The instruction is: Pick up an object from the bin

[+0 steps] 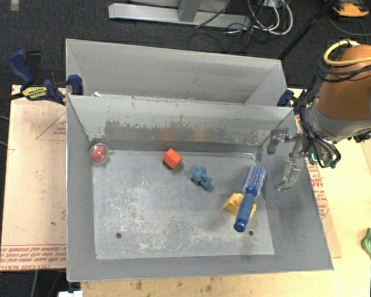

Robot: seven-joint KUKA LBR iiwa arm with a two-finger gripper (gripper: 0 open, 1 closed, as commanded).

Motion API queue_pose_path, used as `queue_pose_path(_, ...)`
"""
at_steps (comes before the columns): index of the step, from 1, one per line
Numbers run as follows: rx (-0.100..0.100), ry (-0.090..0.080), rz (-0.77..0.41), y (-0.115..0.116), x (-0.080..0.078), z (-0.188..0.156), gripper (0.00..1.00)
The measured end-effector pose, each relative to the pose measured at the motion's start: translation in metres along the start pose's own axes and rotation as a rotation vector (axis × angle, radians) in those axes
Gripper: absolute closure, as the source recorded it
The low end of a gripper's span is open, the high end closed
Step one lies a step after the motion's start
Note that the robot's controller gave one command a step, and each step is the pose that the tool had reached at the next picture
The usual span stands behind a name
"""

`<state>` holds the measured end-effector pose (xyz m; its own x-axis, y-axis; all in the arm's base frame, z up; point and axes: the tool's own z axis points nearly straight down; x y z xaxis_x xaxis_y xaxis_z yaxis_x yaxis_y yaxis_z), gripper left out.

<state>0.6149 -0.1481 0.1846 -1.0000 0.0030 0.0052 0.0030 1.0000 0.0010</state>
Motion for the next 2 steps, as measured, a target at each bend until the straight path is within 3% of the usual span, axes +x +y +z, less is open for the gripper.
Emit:
queue_pose_path(1,-0.005,-0.005,-0.605,0.014,-0.016,0.117,0.0)
queue_pose_path(2,0.005,-0.011,-0.781,0.016,-0.021,0.083,0.0)
